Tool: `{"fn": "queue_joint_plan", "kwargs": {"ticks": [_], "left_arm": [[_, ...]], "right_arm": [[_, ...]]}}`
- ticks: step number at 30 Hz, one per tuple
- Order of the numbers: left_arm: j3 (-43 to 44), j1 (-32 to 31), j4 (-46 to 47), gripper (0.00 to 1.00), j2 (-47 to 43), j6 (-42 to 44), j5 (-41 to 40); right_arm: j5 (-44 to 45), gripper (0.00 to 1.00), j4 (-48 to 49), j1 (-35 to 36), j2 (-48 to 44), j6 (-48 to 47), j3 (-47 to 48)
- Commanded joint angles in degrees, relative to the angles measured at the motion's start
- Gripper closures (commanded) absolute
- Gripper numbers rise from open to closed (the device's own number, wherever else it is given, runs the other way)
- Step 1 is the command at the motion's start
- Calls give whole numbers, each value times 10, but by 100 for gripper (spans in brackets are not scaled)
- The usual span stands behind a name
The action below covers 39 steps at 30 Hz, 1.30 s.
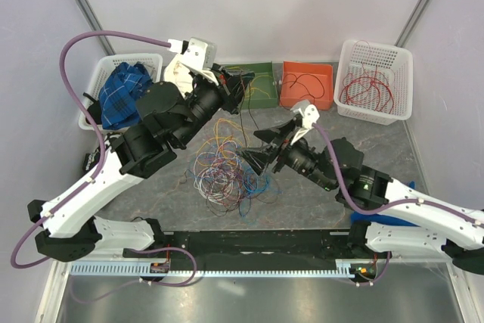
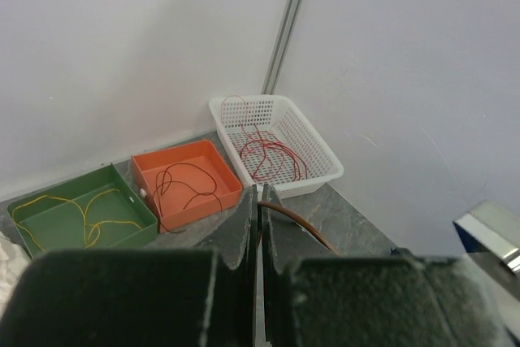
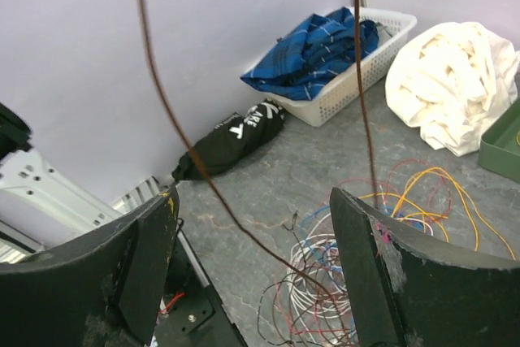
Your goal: Untangle the cables
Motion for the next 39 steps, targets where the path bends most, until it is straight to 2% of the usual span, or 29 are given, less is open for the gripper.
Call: {"fn": "queue_joint_plan", "kwargs": {"ticks": [1,4,8,15,20,23,31,39], "left_arm": [[8,1,10,98,-2,15,13],[7,1,10,98,-2,13,17],[5,0,11,98,-6,14,17],[-2,0,11,98,-6,27,5],[0,1,5,98,5,49,-43],[6,1,-2,98,12,54,-66],[49,1,-49,98,42,26,-80],[64,1,-64,98,45,15,-64]], "right_arm": [[29,17,13,3,36,-18,21],[83,18,0,2,59,-30,30],[113,18,-10,2,65,-34,26],[116,18,-19,2,53,-37,26],[55,18,-24,2,27,-39,27],[47,18,-48,2,-4,-40,26],[129,16,-68,2,-12,-70,12],[122,8,-37,3,17,-114,10]]}}
